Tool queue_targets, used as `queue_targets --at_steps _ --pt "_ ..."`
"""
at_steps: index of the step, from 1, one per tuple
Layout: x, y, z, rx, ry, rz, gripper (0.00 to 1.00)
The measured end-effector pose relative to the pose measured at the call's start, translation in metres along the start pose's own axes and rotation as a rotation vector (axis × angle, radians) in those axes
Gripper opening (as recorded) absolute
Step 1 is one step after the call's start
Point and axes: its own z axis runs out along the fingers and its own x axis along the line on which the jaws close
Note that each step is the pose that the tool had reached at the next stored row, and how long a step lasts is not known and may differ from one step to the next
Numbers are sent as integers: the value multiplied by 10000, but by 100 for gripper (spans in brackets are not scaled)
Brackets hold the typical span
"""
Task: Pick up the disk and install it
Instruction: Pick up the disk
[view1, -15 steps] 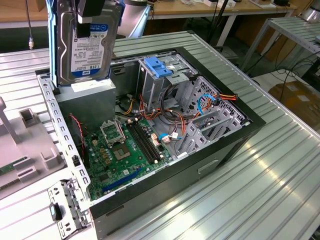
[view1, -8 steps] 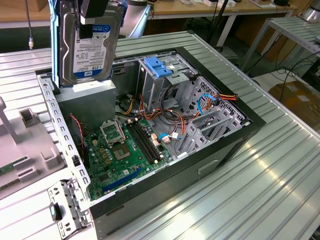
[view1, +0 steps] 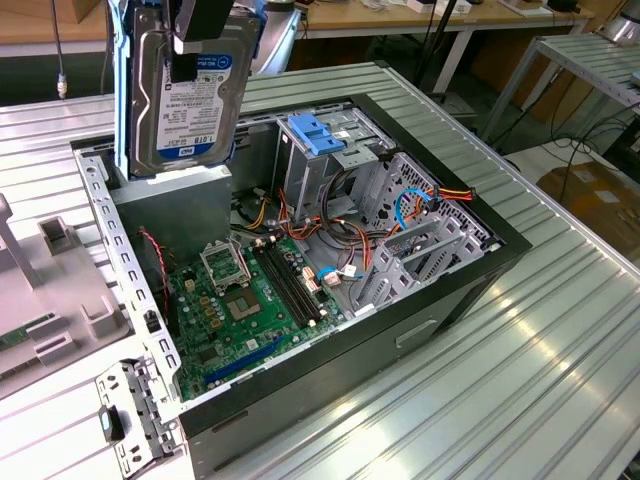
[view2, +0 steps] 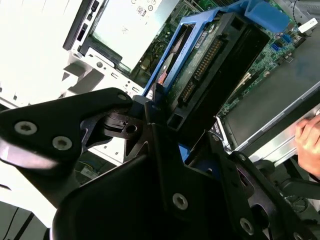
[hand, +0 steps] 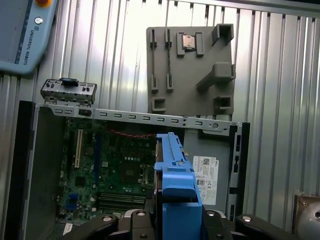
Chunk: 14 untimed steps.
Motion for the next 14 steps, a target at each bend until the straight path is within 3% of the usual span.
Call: queue_targets --at_steps 14 --pt "162 -62 -1 11 -18 361 36"
